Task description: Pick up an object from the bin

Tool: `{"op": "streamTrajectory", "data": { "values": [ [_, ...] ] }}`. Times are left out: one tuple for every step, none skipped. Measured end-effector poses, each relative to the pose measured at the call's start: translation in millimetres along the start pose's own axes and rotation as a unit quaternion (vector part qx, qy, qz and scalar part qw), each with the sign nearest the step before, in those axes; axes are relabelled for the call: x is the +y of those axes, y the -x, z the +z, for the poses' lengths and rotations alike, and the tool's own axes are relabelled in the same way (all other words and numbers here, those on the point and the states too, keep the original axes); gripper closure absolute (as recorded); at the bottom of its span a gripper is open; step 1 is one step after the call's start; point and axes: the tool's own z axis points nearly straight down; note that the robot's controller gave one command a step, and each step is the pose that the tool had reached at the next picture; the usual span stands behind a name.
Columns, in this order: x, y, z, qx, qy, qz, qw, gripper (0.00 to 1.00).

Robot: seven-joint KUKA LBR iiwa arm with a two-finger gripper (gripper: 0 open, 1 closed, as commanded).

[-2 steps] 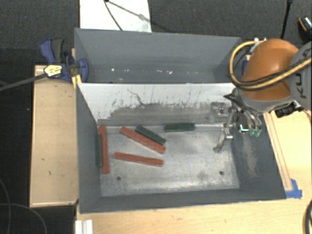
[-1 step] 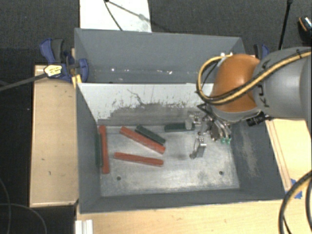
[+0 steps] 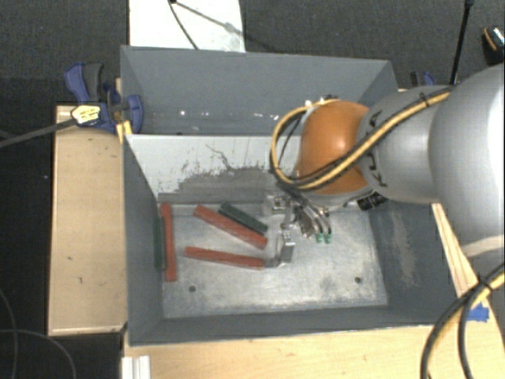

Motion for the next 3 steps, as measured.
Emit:
{"op": "streamTrajectory", "data": {
  "values": [
    [72.7,18.1,4.6,-0.0035,0.0,-0.027,0.9996,0.0],
    [68.3,18.1,4.0,-0.0031,-0.001,-0.025,0.9997,1.0],
    [46.2,11.6,-143.1,-0.0063,-0.002,-0.02,0.9998,1.0]
  ]
}}
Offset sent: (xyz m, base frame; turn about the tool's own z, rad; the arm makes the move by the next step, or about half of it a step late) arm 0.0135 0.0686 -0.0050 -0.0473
